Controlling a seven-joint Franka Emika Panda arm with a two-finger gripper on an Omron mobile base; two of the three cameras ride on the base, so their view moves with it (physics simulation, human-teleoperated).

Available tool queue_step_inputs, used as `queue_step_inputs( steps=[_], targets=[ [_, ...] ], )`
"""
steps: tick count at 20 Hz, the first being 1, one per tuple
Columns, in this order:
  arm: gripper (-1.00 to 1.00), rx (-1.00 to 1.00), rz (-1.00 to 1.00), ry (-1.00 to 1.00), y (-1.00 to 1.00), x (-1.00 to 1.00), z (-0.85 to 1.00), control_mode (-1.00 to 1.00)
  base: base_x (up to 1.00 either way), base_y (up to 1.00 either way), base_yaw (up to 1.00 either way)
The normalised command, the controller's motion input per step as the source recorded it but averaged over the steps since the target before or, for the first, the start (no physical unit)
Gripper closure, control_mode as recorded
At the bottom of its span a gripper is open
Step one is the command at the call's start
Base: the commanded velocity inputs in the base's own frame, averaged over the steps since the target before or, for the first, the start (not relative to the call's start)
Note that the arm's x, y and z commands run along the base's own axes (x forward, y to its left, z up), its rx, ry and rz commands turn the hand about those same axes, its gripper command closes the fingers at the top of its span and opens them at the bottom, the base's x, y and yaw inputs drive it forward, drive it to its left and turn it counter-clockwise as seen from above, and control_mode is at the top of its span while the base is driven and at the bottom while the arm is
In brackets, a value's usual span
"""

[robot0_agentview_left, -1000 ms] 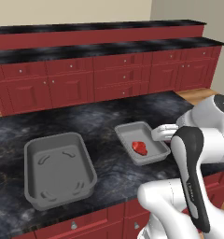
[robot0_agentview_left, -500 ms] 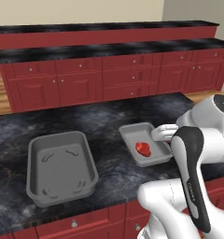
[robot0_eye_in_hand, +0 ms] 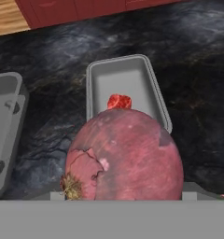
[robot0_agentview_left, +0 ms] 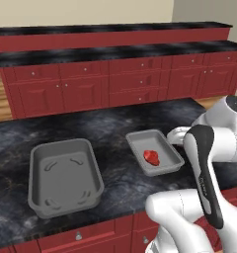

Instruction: Place one onion and one steak in each tupperware on the nearby counter, to pack two identical lunches.

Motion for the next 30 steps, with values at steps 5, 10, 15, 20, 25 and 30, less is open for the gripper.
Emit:
queue_step_inputs(
  steps=[5, 10, 15, 20, 25, 30],
  targets=[
    [1.0, 0.0, -0.04, 0.12, -0.24, 0.61, -0.25, -1.0, 0.0, 0.0, 0.0],
    [1.0, 0.0, -0.04, 0.09, -0.14, 0.52, -0.26, -1.0, 0.0, 0.0, 0.0],
    [1.0, 0.0, -0.01, 0.05, -0.03, 0.5, -0.39, -1.0, 0.0, 0.0, 0.0],
    [1.0, -0.01, 0.0, 0.03, 0.0, 0.46, -0.47, -1.0, 0.0, 0.0, 0.0],
    [1.0, -0.01, 0.0, 0.01, 0.0, 0.4, -0.45, -1.0, 0.0, 0.0, 0.0],
    [1.0, 0.0, 0.0, 0.02, 0.0, 0.38, -0.36, -1.0, 0.0, 0.0, 0.0]
  ],
)
